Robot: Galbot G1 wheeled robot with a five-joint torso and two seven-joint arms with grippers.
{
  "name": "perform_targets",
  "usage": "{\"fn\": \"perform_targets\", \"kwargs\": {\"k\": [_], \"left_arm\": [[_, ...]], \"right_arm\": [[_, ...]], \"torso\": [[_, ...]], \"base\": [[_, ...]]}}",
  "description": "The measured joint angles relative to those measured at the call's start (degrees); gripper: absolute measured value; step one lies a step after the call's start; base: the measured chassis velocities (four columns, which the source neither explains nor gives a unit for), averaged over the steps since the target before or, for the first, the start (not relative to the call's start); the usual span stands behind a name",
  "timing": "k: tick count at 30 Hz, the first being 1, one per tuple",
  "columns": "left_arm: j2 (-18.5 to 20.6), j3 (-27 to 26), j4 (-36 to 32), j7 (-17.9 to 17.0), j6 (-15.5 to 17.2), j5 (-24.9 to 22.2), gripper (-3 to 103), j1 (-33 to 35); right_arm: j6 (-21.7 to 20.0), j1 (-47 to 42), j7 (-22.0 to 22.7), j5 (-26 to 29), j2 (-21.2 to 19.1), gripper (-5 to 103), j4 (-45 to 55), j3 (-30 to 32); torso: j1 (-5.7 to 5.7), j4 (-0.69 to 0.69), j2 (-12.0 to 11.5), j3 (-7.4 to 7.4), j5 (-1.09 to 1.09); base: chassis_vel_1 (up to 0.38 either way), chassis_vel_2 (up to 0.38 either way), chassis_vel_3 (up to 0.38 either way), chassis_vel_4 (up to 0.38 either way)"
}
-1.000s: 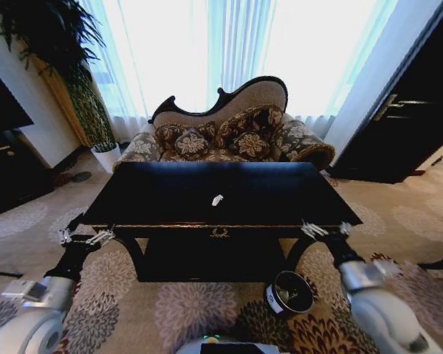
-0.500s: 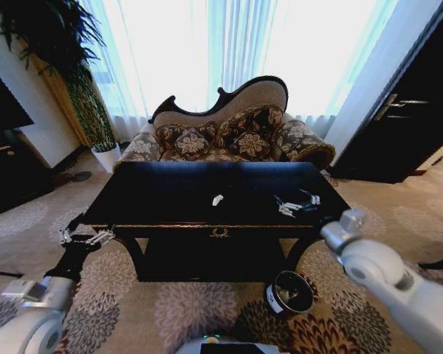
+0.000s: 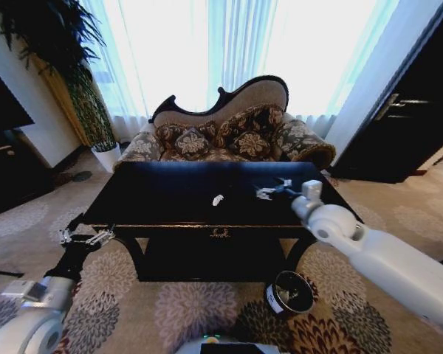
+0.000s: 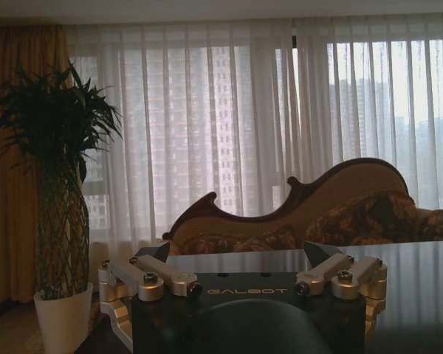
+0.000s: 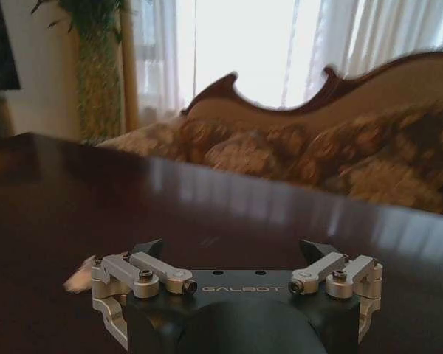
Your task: Move to the front of the table and place the trash on the table into the trash bin.
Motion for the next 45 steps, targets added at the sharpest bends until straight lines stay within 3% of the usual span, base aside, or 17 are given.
{"fn": "perform_targets", "kwargs": {"k": [11,18,21,34,39,44,45], "left_arm": [[0.0,0.0,0.0,0.0,0.0,0.0,100,0.0],[0.0,0.0,0.0,0.01,0.0,0.0,100,0.0],[0.0,0.0,0.0,0.0,0.0,0.0,100,0.0],[0.0,0.0,0.0,0.01,0.0,0.0,100,0.01],[0.0,0.0,0.0,0.01,0.0,0.0,100,0.0],[0.0,0.0,0.0,0.0,0.0,0.0,100,0.0],[0.0,0.0,0.0,0.0,0.0,0.0,100,0.0]], "right_arm": [[-4.96,11.18,5.14,2.35,7.6,100,-2.23,-15.42],[-5.5,17.34,5.9,0.7,11.59,100,-7.28,-21.18],[-5.54,19.63,6.35,2.38,13.26,100,-8.89,-22.99],[-5.68,21.69,7.15,-1.59,18.16,100,-12.9,-27.82],[-4.67,20.23,5.72,-5.72,17.95,100,-14.32,-27.08],[-3.94,18.45,5.03,-6.44,17.05,102,-13.92,-25.68],[-3.81,17.65,4.87,-6.47,16.79,98,-13.66,-25.06]], "torso": [[0.0,0.01,0.0,0.0,-0.01],[0.0,0.01,0.0,0.01,0.01],[0.0,-0.01,0.0,0.0,0.01],[-0.01,0.0,0.01,0.0,0.01],[0.0,0.0,0.01,0.0,0.01],[-0.01,-0.01,0.01,0.0,0.02],[-0.01,-0.01,0.01,-0.01,0.01]], "base": [[0.0,0.0,0.0,0.0],[0.0,0.0,0.0,0.0],[0.0,0.0,0.0,0.0],[0.0,0.0,0.0,0.0],[0.0,0.0,0.0,0.0],[0.0,0.0,0.0,0.0],[0.0,0.0,0.0,0.0]]}}
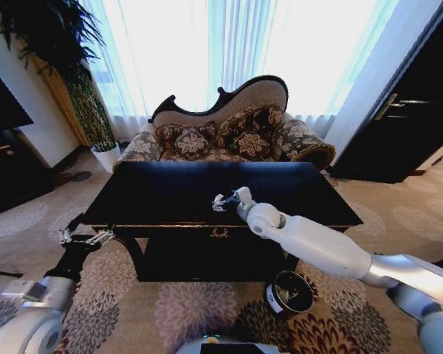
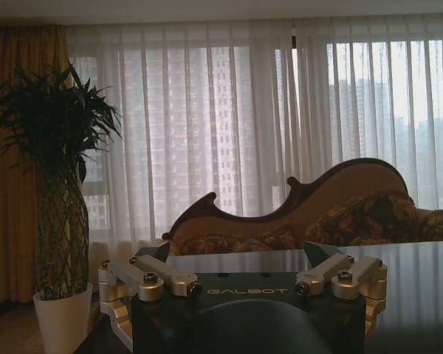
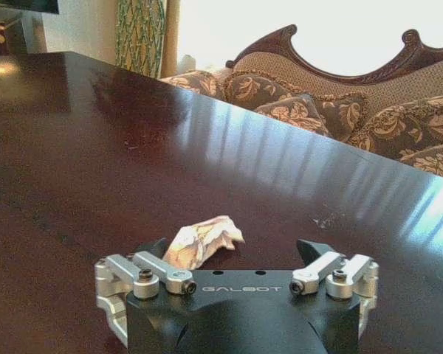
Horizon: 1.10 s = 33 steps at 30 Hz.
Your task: Move to the front of the table and place the trash on the table into the trash bin.
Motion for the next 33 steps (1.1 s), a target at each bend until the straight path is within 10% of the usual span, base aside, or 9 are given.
{"fn": "perform_targets", "kwargs": {"k": [22,33], "left_arm": [[0.0,0.0,0.0,0.0,0.0,0.0,100,0.0],[0.0,0.0,0.0,0.0,0.0,0.0,100,0.0]], "right_arm": [[1.08,-5.68,-1.21,0.01,-3.25,7,3.75,4.12],[1.17,-10.02,-0.99,0.87,-5.18,0,7.01,8.96]], "torso": [[0.0,0.01,0.0,0.01,0.0],[0.0,0.01,-0.01,0.01,0.0]], "base": [[0.0,0.0,0.0,0.0],[0.0,0.0,0.0,0.0]]}}
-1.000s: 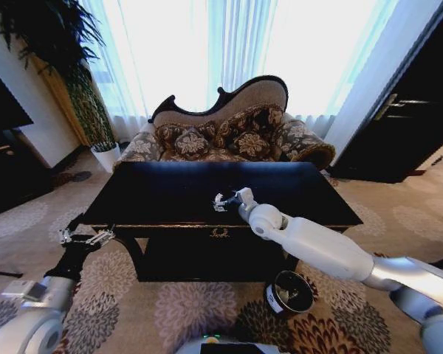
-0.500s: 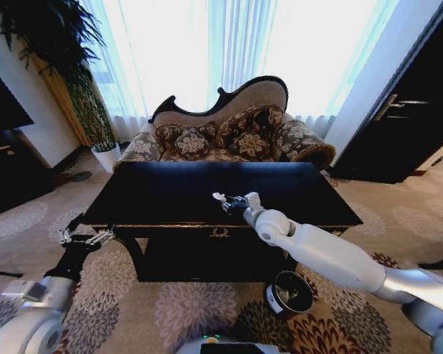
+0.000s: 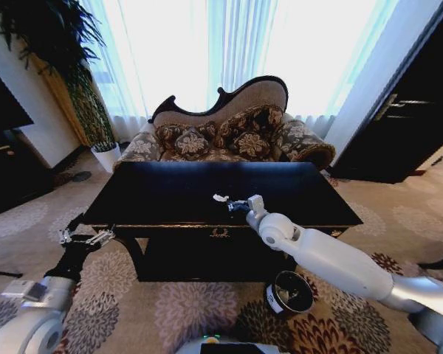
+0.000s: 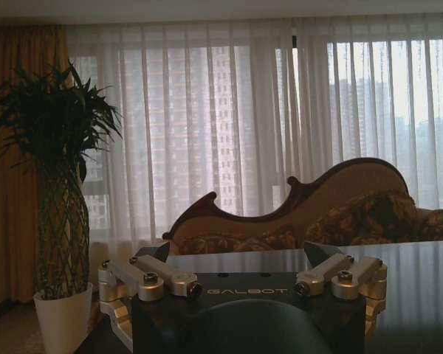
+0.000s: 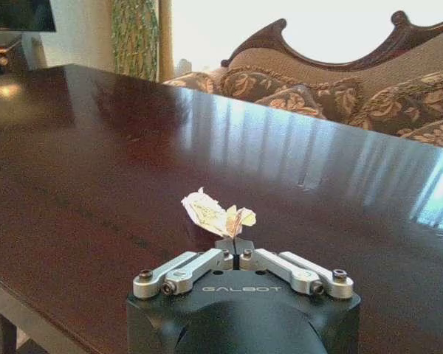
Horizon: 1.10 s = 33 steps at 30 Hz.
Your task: Move to the front of the table and place the trash on the table into the trash bin.
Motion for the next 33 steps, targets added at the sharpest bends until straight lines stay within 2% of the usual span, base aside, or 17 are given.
{"fn": "perform_targets", "kwargs": {"k": [6,10,11,13,15,16,21,22,25,26,29,30,33], "left_arm": [[0.0,0.01,0.0,0.0,0.0,0.0,100,0.0],[0.0,0.0,0.0,0.0,0.0,0.0,100,0.0],[0.0,0.0,0.0,0.0,0.0,0.0,100,0.0],[0.0,0.0,0.0,0.0,0.0,0.0,100,0.0],[0.0,0.0,0.0,0.01,0.0,0.0,100,0.0],[0.0,0.0,0.0,0.01,0.0,0.0,100,0.0],[0.0,0.0,0.0,0.0,0.0,0.0,100,0.0],[0.0,0.0,0.0,0.0,0.0,0.0,100,0.0],[0.0,0.0,0.0,-0.02,-0.01,0.0,100,0.0],[0.0,0.0,0.0,-0.02,-0.01,0.0,100,0.0],[0.0,-0.01,0.0,-0.01,0.0,0.0,100,0.0],[0.0,-0.01,0.0,-0.01,0.0,0.0,100,0.0],[0.01,0.0,0.0,0.0,0.0,0.0,100,0.0]], "right_arm": [[1.44,-6.13,-1.43,-2.03,-3.06,0,3.18,7.18],[3.37,-18.46,-4.61,-5.61,-5.98,0,7.34,21.68],[3.37,-18.46,-4.61,-5.61,-5.98,0,7.34,21.68],[4.96,-26.44,-5.13,-7.64,-6.49,0,9.08,28.04],[6.5,-33.14,-5.7,-9.74,-5.57,0,10.13,34.46],[6.5,-33.14,-5.7,-9.74,-5.57,0,10.13,34.46],[11.68,-50.22,-10.2,-17.01,2.45,0,11.34,50.39],[11.68,-50.22,-10.2,-17.01,2.45,0,11.34,50.39],[16.82,-59.5,-12.9,-23.23,8.19,0,12.42,56.63],[16.82,-59.5,-12.9,-23.23,8.19,0,12.42,56.63],[22.09,-66.47,-15.51,-29.63,15.19,0,13.24,61.73],[22.09,-66.47,-15.51,-29.63,15.19,0,13.24,61.73],[26.19,-71.1,-17.1,-31.05,22.4,0,13.14,64.96]], "torso": [[0.0,-0.01,0.0,0.0,0.0],[0.0,0.0,0.0,-0.01,-0.03],[0.0,0.0,0.0,-0.01,-0.03],[0.0,-0.04,0.0,0.0,0.04],[-0.01,-0.01,0.0,-0.01,-0.01],[-0.01,-0.01,0.0,-0.01,-0.01],[0.0,0.0,0.0,-0.01,0.02],[0.0,0.0,0.0,-0.01,0.02],[-0.01,-0.02,0.01,-0.01,0.01],[-0.01,-0.02,0.01,-0.01,0.01],[-0.01,0.0,0.01,-0.01,0.0],[-0.01,0.0,0.01,-0.01,0.0],[0.0,-0.01,0.01,-0.01,-0.01]], "base": [[0.0,0.0,0.0,0.0],[0.0,0.0,0.0,0.0],[0.0,0.0,0.0,0.0],[0.0,0.0,0.0,0.0],[0.0,0.0,0.0,0.0],[0.0,0.0,0.0,0.0],[0.0,0.0,0.0,0.0],[0.0,0.0,0.0,0.0],[0.0,0.0,0.0,0.0],[0.0,0.0,0.0,0.0],[0.0,0.0,0.0,0.0],[0.0,0.0,0.0,0.0],[0.0,0.0,0.0,0.0]]}}
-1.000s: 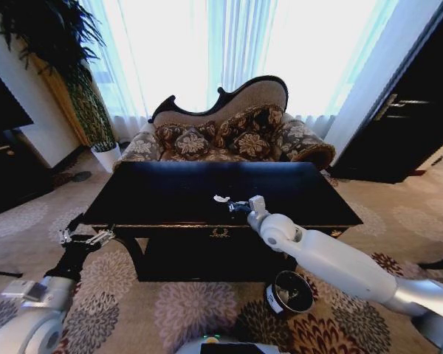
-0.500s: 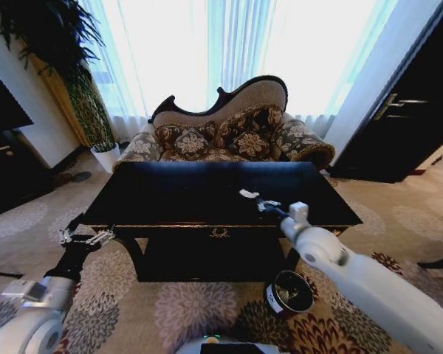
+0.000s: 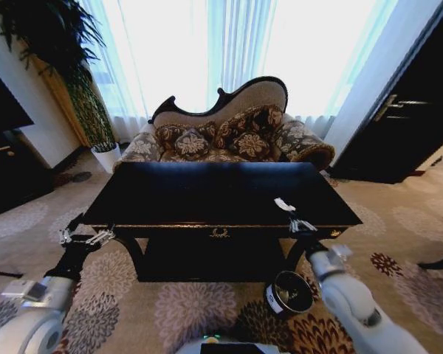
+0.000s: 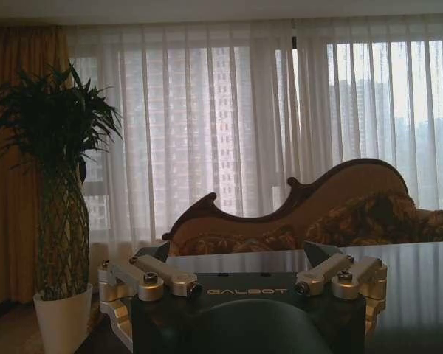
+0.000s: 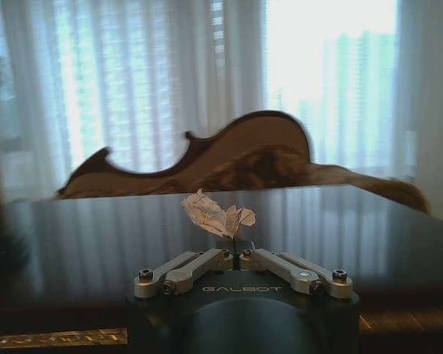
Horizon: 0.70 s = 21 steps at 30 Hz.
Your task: Move to the front of the table and place the trash on the table into the trash bin.
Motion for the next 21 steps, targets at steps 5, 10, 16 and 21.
{"fn": "perform_targets", "kwargs": {"k": [5,10,16,21], "left_arm": [[0.0,0.0,0.0,0.0,0.0,0.0,100,0.0],[0.0,0.0,0.0,0.0,0.0,0.01,100,0.0],[0.0,0.0,0.0,0.0,0.0,0.0,100,0.0],[0.0,0.0,0.0,0.0,0.0,0.0,100,0.01]], "right_arm": [[6.79,-3.83,-1.42,-2.72,7.16,0,-5.9,2.22],[10.7,-4.03,-0.81,-5.13,10.86,0,-15.3,1.28],[14.39,-0.62,2.04,-10.64,12.47,0,-27.15,-5.4],[15.12,3.71,4.47,-11.05,12.51,0,-39.02,-10.15]], "torso": [[-0.01,0.0,0.0,0.0,0.0],[0.0,-0.01,0.0,0.01,0.02],[0.0,0.0,0.0,0.0,0.01],[0.0,0.0,0.0,0.01,0.03]], "base": [[0.0,0.0,0.0,0.0],[0.0,0.0,0.0,0.0],[0.0,0.0,0.0,0.0],[0.0,0.0,0.0,0.0]]}}
